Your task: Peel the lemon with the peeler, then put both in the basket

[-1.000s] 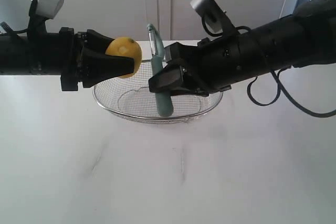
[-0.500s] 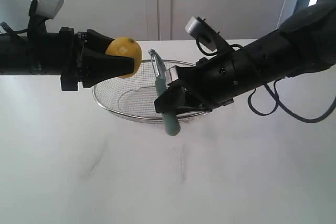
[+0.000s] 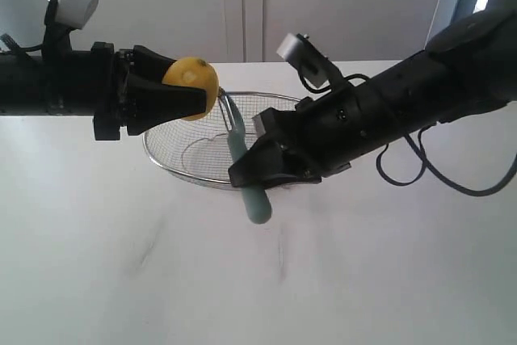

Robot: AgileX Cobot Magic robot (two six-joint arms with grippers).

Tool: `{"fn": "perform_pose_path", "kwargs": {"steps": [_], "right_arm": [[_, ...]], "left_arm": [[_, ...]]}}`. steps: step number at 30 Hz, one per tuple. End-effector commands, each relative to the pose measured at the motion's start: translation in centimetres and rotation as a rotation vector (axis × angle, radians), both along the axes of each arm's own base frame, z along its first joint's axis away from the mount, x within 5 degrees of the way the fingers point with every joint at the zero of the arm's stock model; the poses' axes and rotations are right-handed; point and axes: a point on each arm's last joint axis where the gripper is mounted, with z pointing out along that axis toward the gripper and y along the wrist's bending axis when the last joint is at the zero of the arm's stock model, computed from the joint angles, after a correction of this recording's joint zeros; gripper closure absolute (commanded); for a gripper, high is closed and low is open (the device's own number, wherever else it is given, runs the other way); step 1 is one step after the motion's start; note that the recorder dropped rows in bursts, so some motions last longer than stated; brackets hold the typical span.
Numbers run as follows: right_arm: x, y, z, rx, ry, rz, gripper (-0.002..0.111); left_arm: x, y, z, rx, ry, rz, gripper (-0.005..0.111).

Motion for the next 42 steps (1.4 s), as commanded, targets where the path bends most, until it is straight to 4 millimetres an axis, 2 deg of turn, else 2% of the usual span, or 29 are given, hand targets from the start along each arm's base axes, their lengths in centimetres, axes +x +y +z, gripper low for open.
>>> {"fn": "perform_pose_path", "kwargs": {"steps": [1,5,9,19,30,35,42], "right_arm": [[-0.2,0.3,0.5,0.054,0.002,0.020,0.108],[-0.2,0.4,0.7,0.074,0.009,0.018,0.108],[-0.3,0.1,2.3,0.092,-0.059,-0.044,0.108],[-1.7,-0.5,5.3,0.121,-0.156,-0.047,0.108],[-1.3,-0.7,5.1,0.079,-0.192,-0.070,0.108],[-0.5,-1.7,3.9,-0.088,-0.231,-0.147,0.108],[-0.1,-2.4,3.3,-0.204,-0.263,-0.169,0.108]], "left_arm": [[-0.3,-0.2,0.4,-0.028,-0.011,-0.017,0.107],[-0.3,-0.2,0.4,-0.031,-0.008,-0.020,0.107],[-0.3,-0.2,0.4,-0.029,-0.008,-0.021,0.107],[-0.3,-0.2,0.4,-0.029,-0.008,-0.021,0.107],[-0.3,-0.2,0.4,-0.029,-0.008,-0.021,0.107],[-0.3,-0.2,0.4,-0.029,-0.008,-0.021,0.107],[-0.3,-0.2,0.4,-0.029,-0.008,-0.021,0.107]]}}
